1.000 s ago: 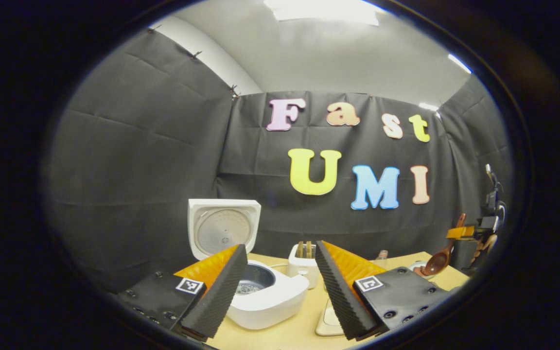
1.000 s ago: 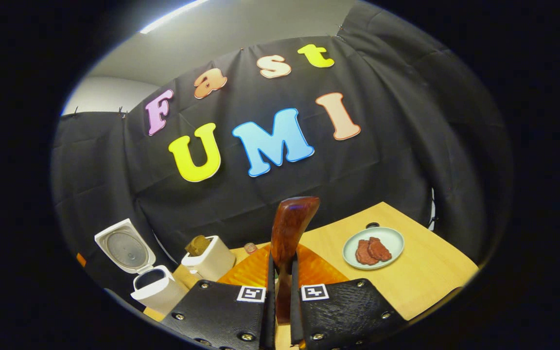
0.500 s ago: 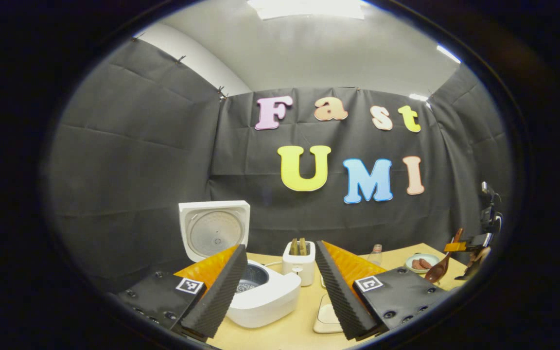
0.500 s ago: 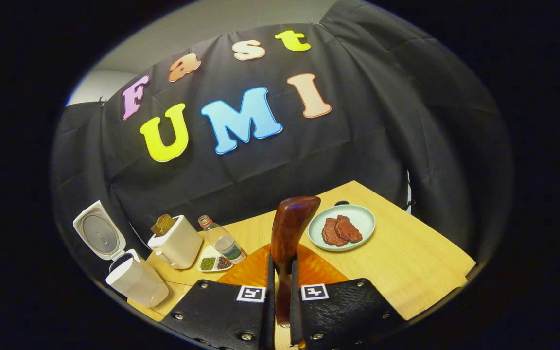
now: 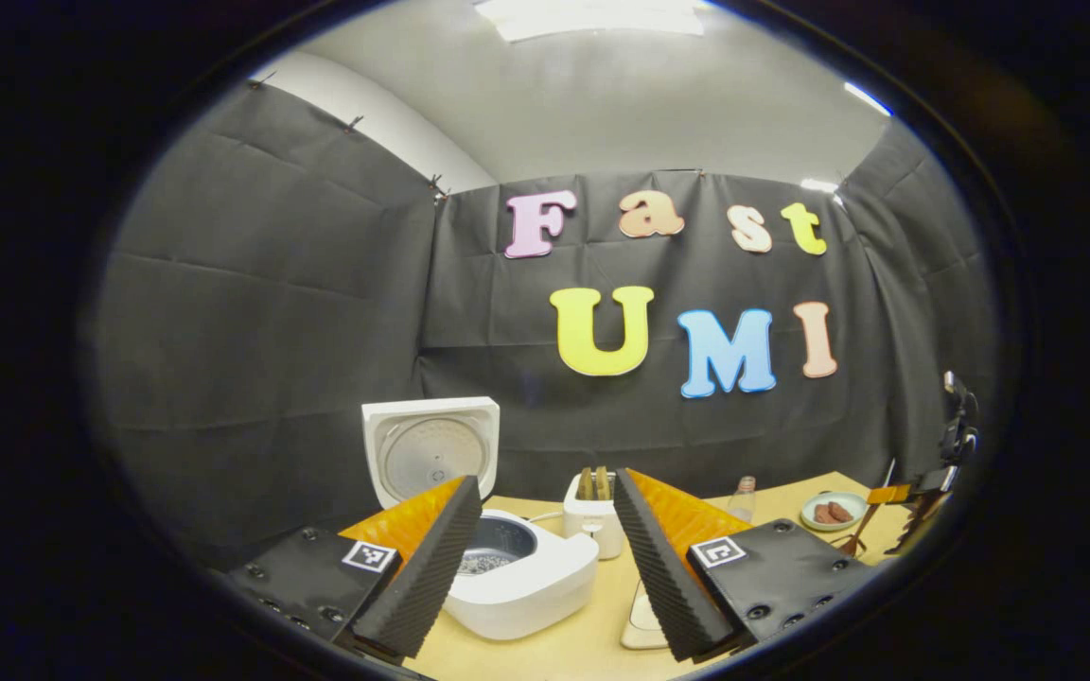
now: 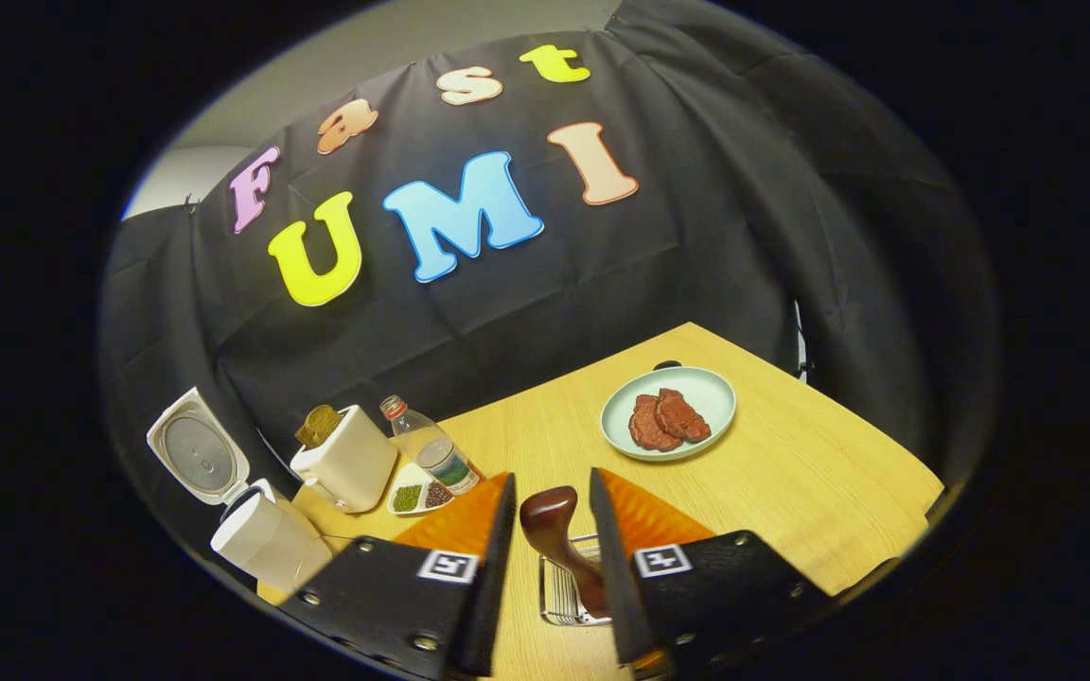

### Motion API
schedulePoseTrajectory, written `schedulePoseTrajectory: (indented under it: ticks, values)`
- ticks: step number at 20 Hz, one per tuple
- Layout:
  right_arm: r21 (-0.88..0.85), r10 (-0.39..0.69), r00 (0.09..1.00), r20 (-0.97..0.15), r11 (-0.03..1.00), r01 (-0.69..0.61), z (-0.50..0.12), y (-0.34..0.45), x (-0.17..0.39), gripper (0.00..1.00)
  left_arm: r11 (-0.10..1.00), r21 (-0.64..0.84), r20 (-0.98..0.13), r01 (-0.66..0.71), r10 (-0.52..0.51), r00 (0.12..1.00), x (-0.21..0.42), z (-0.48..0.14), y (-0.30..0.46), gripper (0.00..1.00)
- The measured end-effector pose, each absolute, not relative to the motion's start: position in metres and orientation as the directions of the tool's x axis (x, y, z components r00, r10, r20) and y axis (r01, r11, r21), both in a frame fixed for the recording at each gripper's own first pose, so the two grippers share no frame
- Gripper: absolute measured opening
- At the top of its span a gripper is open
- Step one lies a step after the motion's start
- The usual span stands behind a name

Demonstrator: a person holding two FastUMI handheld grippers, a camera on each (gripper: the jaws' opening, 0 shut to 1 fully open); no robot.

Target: Close the left gripper, press the button to open the rice cooker; take a wooden spoon from the chopstick holder with the right hand, scoop a spoonful of rice and pour it into the rice cooker, then put the wooden spoon back into the chopstick holder.

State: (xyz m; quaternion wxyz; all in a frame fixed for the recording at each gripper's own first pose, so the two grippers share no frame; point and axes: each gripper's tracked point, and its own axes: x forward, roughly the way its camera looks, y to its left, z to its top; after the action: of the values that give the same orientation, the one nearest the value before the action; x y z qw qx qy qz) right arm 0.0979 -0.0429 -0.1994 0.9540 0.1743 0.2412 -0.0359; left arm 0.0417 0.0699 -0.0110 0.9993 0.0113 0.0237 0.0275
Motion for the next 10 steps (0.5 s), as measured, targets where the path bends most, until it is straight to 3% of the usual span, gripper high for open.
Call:
schedulePoseTrajectory:
  ticks: [1,2,4,6,10]
  values:
    - [0.296,0.0,0.892,-0.452,0.943,0.15,-0.193,-0.046,0.097,0.6,0.998,0.026,-0.042,-0.057,0.058,0.997,0.043,-0.009,0.071,0.99]
    - [0.278,-0.016,0.9,-0.435,0.949,0.151,-0.184,-0.05,0.097,0.81,0.998,0.028,-0.038,-0.061,0.062,0.997,0.045,-0.009,0.074,0.99]
    - [0.236,-0.05,0.918,-0.393,0.96,0.153,-0.161,-0.051,0.101,0.96,0.997,0.031,-0.035,-0.074,0.075,0.997,0.053,-0.008,0.08,0.99]
    - [0.195,-0.08,0.933,-0.35,0.968,0.156,-0.138,-0.056,0.097,0.96,0.995,0.036,-0.03,-0.088,0.09,0.996,0.062,0.029,0.075,0.99]
    - [0.149,-0.119,0.951,-0.287,0.975,0.167,-0.103,-0.063,0.086,0.98,0.988,0.057,-0.025,-0.142,0.144,0.989,0.097,0.037,0.101,0.99]
